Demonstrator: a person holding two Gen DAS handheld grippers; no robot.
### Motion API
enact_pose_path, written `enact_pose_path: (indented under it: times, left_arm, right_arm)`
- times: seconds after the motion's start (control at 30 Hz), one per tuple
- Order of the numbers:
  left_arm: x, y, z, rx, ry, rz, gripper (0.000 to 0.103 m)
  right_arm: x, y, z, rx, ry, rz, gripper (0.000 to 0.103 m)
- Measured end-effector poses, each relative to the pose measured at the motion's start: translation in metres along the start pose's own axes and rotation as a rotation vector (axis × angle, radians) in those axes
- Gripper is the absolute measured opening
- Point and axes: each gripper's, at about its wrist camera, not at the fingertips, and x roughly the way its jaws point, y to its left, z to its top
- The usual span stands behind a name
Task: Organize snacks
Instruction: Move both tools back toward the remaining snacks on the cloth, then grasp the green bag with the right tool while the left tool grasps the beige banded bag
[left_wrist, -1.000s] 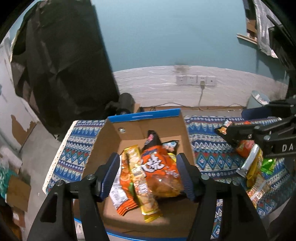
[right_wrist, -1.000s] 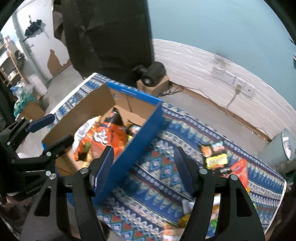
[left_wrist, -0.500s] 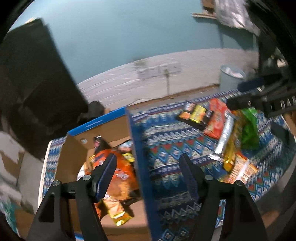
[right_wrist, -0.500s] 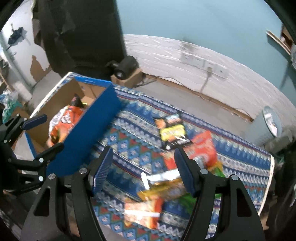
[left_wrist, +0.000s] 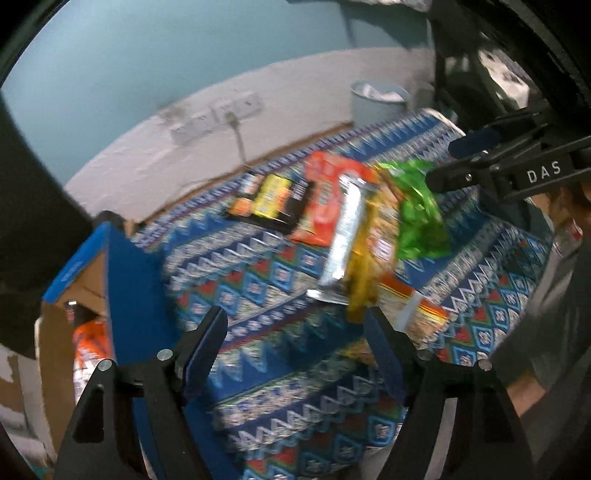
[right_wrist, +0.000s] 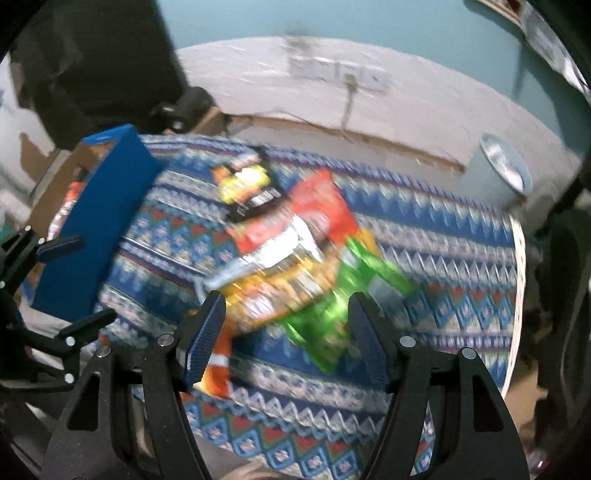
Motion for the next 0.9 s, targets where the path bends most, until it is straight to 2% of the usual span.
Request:
enact_pose_path:
  times: [0.17, 0.43, 0.6, 0.9]
  left_arm:
    - [0.021, -0.022, -0.003, 0.068, 0.057, -0.064, 0.081]
    - [0.039, -0.046, -0.011, 0.141, 0.094, -0.108, 0.081]
    - [0.051, -0.059, -0.008, 0.168, 0.11, -0.134, 0.083]
    - [0.074, -0.071, 0.001, 0.157, 0.136, -0.181, 0.083]
  right_arm:
    - [0.016, -0.028, -0.023, 0.045, 0.06, -0.016, 0.07]
    - [0.032, -0.046, -0.042, 0.07, 0.114, -0.031, 0.07]
    - [0.04, -0.048, -0.041, 0.077, 0.127, -0.02, 0.07]
    - [0.059, -0.046, -0.035, 0.09, 0.148, -0.007, 0.07]
